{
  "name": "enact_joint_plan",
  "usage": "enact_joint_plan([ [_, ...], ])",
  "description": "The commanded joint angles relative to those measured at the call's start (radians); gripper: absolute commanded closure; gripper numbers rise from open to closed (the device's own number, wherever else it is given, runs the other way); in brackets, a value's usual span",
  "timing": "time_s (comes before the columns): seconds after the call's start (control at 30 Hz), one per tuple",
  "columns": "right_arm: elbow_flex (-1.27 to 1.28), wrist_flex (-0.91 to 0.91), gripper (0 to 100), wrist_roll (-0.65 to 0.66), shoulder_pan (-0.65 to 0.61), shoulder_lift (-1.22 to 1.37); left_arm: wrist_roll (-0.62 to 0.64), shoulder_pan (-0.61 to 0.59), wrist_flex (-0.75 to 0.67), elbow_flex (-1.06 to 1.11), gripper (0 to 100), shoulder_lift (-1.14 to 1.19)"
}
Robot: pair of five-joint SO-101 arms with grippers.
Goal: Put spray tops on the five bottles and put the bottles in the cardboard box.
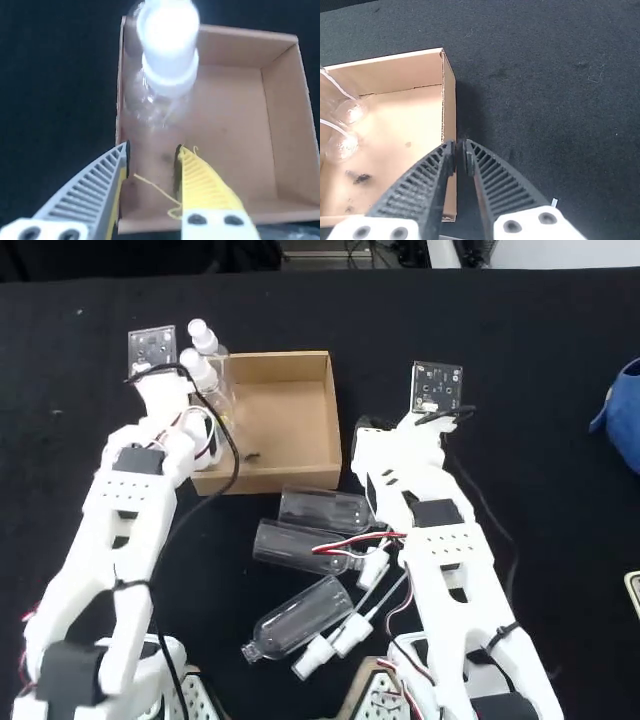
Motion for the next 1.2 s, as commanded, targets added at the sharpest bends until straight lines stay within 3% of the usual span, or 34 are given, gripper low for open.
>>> enact_joint_plan([
  [0.0, -0.012, -0.028, 98.3, -0.005, 0.021, -0.022, 0.002, -0.01, 0.143, -0.03, 97, -0.107],
  [0.1, -0.012, -0.021, 98.3, -0.005, 0.031, -0.024, -0.028, -0.002, 0.221, -0.019, 97, -0.143],
  [0.3, -0.013, -0.02, 98.3, -0.005, 0.051, -0.024, -0.373, 0.002, 0.39, -0.03, 97, -0.239],
  [0.53, -0.044, 0.003, 98.3, -0.002, 0.126, -0.024, -0.654, 0.188, 0.621, -0.03, 97, -0.37],
  [0.77, -0.199, 0.166, 98.3, 0.0, 0.347, -0.024, -0.654, 0.397, 0.674, -0.03, 97, -0.331],
  [0.9, -0.252, 0.184, 98.3, 0.005, 0.483, -0.024, -0.535, 0.495, 0.677, -0.028, 92, -0.316],
  [1.0, -0.252, 0.184, 98.3, 0.08, 0.592, -0.022, -0.494, 0.539, 0.695, -0.028, 86, -0.316],
  [1.17, -0.251, 0.184, 98.3, 0.164, 0.723, -0.016, -0.485, 0.605, 0.703, -0.019, 85, -0.316],
])
